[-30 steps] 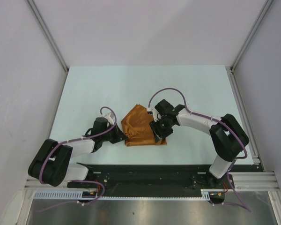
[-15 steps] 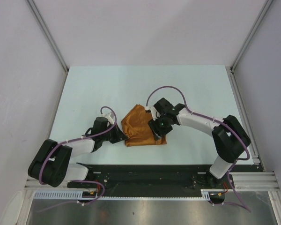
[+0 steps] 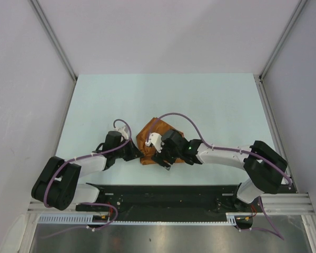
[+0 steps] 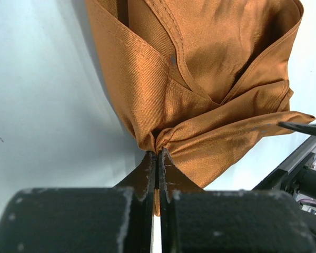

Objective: Fold the napkin, place the utensils inside, and roll it up
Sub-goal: Roll the napkin with the utensil

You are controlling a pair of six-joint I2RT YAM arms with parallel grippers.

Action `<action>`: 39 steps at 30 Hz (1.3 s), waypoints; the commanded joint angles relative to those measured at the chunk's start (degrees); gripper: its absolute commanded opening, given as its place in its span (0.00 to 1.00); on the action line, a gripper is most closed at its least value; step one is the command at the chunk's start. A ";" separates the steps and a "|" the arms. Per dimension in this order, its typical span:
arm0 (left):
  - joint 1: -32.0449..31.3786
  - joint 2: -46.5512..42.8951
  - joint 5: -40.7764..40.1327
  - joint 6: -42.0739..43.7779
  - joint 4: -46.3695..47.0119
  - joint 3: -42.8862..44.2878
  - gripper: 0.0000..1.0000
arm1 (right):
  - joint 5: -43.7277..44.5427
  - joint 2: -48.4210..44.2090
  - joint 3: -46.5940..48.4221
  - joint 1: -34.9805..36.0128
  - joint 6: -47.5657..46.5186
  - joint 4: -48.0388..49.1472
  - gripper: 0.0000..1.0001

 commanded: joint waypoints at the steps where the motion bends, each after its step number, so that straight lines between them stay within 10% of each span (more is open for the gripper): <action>1: -0.14 0.19 -0.62 1.94 -0.96 1.69 0.00 | 0.30 3.02 0.00 1.24 -4.91 9.73 0.76; 19: -0.05 2.65 0.79 3.34 0.01 3.19 0.00 | -4.89 15.77 5.63 -3.06 -5.70 4.38 0.71; 28: 0.21 2.74 0.35 4.22 -0.78 4.68 0.01 | -14.20 19.11 10.20 -3.24 -4.12 -8.53 0.42; 39: 0.91 -8.41 -8.44 4.92 -4.29 2.06 0.55 | -27.56 22.62 17.84 -4.82 4.31 -23.48 0.15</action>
